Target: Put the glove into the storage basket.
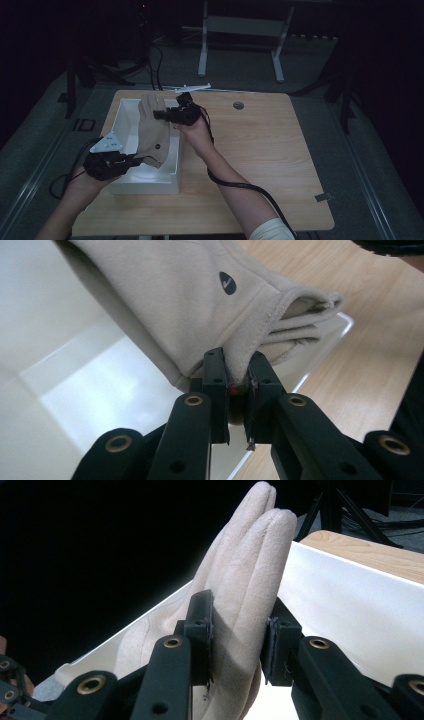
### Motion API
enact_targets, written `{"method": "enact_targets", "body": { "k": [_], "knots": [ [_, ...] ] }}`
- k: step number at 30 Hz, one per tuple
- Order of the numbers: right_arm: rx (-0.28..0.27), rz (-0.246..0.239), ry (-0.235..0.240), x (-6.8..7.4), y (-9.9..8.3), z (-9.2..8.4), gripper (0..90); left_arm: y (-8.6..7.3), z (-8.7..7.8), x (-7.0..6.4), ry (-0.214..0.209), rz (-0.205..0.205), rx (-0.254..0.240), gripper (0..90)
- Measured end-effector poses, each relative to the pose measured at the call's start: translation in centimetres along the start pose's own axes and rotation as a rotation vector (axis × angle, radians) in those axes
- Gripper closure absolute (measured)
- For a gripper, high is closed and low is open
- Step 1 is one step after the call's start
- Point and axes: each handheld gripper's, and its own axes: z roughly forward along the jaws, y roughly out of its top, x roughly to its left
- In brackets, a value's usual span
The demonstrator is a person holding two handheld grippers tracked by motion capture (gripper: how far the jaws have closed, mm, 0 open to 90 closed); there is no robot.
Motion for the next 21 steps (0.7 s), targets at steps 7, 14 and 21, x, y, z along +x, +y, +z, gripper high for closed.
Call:
{"method": "enact_targets", "body": {
  "k": [7, 14, 21],
  "knots": [
    [0.046, 0.014, -0.015, -0.6, -0.9, 1.8, 70.0, -0.9, 1.6, -0.2, 0.022, -0.008, 0.041, 82.5],
    [0.099, -0.001, -0.060, -1.0, -2.0, 3.0, 70.0, -1.8, 3.1, -0.2, 0.065, -0.029, 0.092, 82.3],
    [0.136, -0.086, -0.120, -0.1, -1.9, 3.6, 70.0, -2.6, 4.0, -0.5, 0.088, -0.021, 0.095, 82.4]
  ]
}}
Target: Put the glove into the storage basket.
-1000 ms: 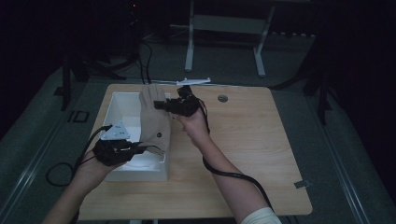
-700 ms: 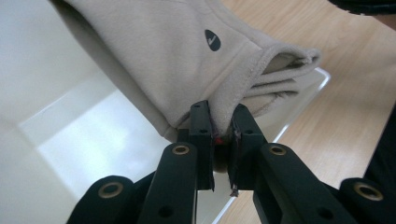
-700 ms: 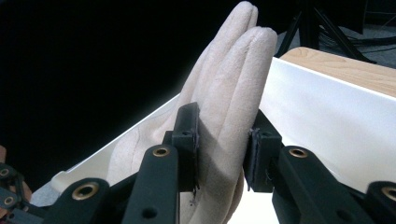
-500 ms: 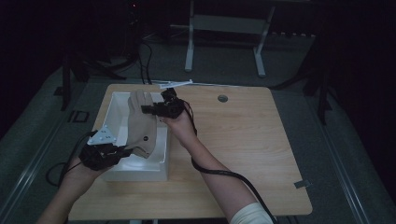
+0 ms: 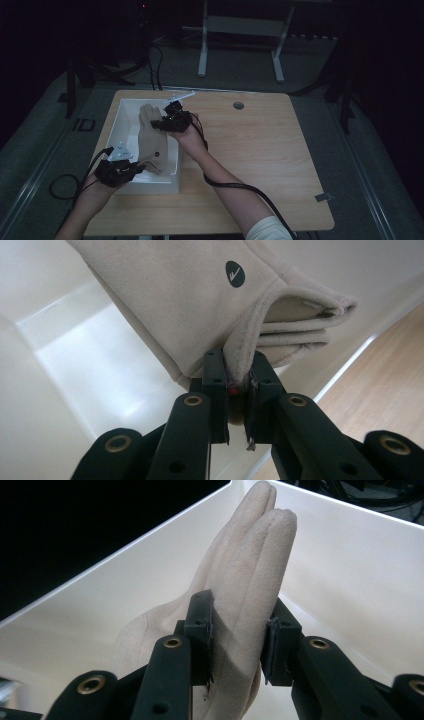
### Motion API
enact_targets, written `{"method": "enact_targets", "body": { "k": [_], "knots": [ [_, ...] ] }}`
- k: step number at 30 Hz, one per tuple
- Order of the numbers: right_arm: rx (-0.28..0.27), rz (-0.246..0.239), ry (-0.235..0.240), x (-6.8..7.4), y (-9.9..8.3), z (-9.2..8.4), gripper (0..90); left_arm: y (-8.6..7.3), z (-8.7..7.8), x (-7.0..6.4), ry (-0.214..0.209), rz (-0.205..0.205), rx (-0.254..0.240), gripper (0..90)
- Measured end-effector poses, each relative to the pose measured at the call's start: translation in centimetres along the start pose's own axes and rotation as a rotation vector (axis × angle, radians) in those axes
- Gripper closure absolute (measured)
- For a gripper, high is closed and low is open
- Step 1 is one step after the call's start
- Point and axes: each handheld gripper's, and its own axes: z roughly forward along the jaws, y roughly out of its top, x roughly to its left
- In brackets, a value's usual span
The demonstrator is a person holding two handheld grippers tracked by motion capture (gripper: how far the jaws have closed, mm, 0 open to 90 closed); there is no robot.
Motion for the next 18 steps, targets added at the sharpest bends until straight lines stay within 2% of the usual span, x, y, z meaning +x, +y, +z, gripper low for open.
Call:
{"method": "enact_targets", "body": {
  "k": [4, 7, 14, 16, 18],
  "knots": [
    [0.037, -0.067, -0.060, 0.7, 0.2, 0.8, 69.9, -0.2, 0.4, 0.0, 0.010, -0.002, 0.018, 82.3],
    [0.071, -0.094, -0.087, 1.1, 0.4, 1.4, 69.7, -0.4, 0.5, 0.1, 0.021, -0.006, 0.031, 82.3],
    [0.105, -0.091, -0.081, 0.9, 0.7, 1.8, 69.4, -0.4, 0.7, 0.2, 0.029, -0.019, 0.021, 82.1],
    [0.103, -0.071, -0.063, 0.6, 0.9, 1.8, 67.5, -0.2, 0.9, 0.4, 0.016, -0.028, 0.039, 81.5],
    [0.107, -0.071, -0.057, 0.6, 0.9, 1.8, 60.7, -0.2, 1.3, 0.4, 0.011, -0.035, 0.074, 74.8]
  ]
}}
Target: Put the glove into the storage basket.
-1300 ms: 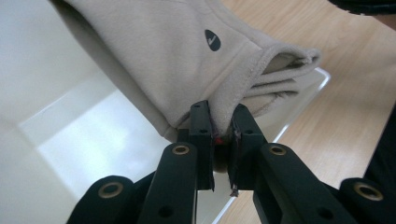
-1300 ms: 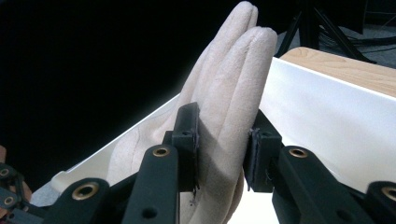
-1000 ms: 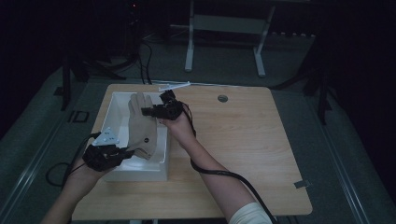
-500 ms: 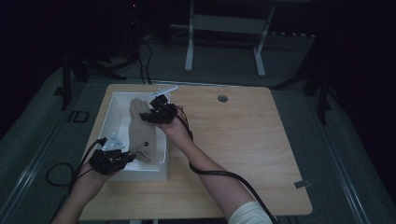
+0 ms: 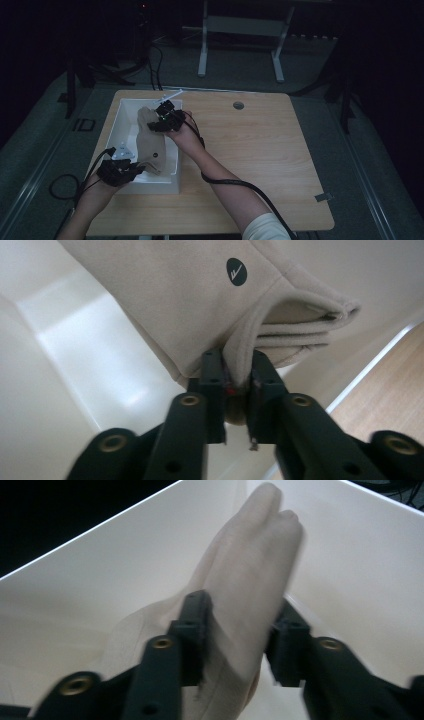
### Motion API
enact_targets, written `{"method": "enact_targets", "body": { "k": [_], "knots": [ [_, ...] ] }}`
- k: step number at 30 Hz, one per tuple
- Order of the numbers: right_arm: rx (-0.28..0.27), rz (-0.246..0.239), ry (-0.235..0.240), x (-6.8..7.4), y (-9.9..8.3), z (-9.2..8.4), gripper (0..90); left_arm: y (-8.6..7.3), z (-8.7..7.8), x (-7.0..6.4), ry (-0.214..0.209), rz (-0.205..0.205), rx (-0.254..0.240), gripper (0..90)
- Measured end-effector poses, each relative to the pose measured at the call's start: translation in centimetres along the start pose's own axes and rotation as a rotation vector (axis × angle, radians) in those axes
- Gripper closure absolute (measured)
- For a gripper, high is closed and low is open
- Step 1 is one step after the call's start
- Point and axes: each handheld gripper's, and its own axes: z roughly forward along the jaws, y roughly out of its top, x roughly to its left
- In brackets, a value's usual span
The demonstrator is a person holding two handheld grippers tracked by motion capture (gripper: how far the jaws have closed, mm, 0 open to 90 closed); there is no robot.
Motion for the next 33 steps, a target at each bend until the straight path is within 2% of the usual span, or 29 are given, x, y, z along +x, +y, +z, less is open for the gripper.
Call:
{"method": "enact_targets", "body": {
  "k": [3, 4, 7, 10, 16, 19, 21, 23, 26, 27, 29, 33],
  "knots": [
    [-0.023, -0.011, -0.047, -0.1, 0.1, -0.4, 49.2, 0.2, 0.3, -0.5, 0.019, 0.023, 0.024, 59.9],
    [-0.030, -0.005, -0.048, -0.3, 0.2, -0.6, 47.7, 0.2, 0.3, -0.6, 0.023, 0.020, 0.014, 57.5],
    [-0.030, 0.003, -0.045, -0.7, 0.1, -1.0, 47.2, 0.3, 0.2, -0.5, 0.018, -0.009, -0.006, 55.6],
    [-0.035, -0.001, -0.039, -1.0, 0.0, -1.4, 43.1, 0.4, 0.1, -0.6, 0.019, -0.020, -0.023, 53.1],
    [-0.044, 0.008, 0.006, -1.2, -0.6, -2.1, 33.1, 0.5, 0.2, -1.1, 0.025, -0.072, -0.067, 38.2],
    [-0.060, 0.019, 0.060, -1.2, -0.8, -2.6, 25.9, 0.6, 0.0, -1.4, 0.038, -0.093, -0.091, 32.3],
    [-0.078, 0.029, 0.098, -1.2, -0.9, -3.0, 24.3, 0.7, -0.3, -1.6, 0.045, -0.113, -0.113, 29.0],
    [-0.084, 0.008, 0.114, -1.1, -0.9, -3.4, 20.7, 0.8, -0.6, -1.7, 0.028, -0.126, -0.133, 23.5],
    [-0.094, 0.002, 0.133, -1.0, -0.9, -3.7, 19.9, 0.9, -0.9, -1.9, 0.026, -0.119, -0.151, 14.0],
    [-0.101, -0.006, 0.144, -0.9, -0.9, -3.8, 19.0, 1.1, -1.1, -1.9, 0.022, -0.120, -0.169, 14.0],
    [-0.109, -0.040, 0.151, -0.7, -0.9, -4.2, 18.0, 1.3, -1.4, -2.0, 0.013, -0.132, -0.201, 8.5],
    [-0.125, -0.059, 0.149, -0.6, -1.0, -5.1, 17.2, 1.8, -1.9, -2.3, -0.004, -0.144, -0.258, 8.1]
  ]
}}
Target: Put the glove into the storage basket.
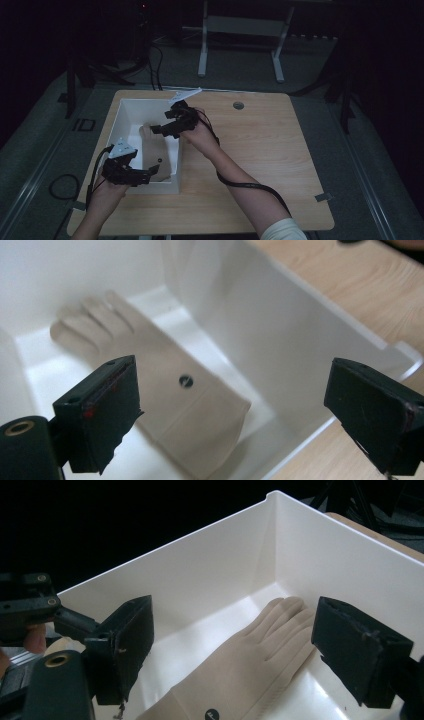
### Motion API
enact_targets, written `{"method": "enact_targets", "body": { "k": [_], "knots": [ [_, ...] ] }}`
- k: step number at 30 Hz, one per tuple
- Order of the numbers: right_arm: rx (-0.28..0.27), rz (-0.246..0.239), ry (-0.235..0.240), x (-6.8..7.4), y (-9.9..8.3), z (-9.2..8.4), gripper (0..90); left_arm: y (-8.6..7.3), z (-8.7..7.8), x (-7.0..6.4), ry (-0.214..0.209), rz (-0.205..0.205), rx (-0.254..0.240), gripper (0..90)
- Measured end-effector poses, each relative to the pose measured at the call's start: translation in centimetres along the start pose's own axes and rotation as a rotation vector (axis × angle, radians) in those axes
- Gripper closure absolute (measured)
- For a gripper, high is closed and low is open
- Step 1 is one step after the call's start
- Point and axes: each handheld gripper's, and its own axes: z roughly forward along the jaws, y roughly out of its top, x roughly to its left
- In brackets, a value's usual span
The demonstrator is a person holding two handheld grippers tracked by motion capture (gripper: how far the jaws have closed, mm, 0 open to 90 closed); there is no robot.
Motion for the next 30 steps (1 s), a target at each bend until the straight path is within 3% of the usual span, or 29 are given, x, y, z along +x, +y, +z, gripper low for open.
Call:
{"method": "enact_targets", "body": {
  "k": [3, 12, 26, 30],
  "knots": [
    [0.000, -0.013, -0.019, -0.1, -0.1, -0.7, 17.2, 0.5, -0.2, -0.6, -0.030, -0.010, -0.025, 8.1],
    [-0.002, -0.006, -0.041, -1.3, -1.0, -2.5, 17.2, 2.1, -0.1, -2.8, -0.072, 0.024, -0.051, 8.2],
    [-0.012, 0.008, -0.084, -2.8, -3.6, -6.4, 17.0, 3.6, 0.0, -5.8, -0.126, 0.066, -0.100, 8.4],
    [-0.028, 0.022, -0.090, -3.3, -4.7, -7.8, 17.0, 4.1, 0.5, -7.2, -0.161, 0.094, -0.087, 8.4]
  ]
}}
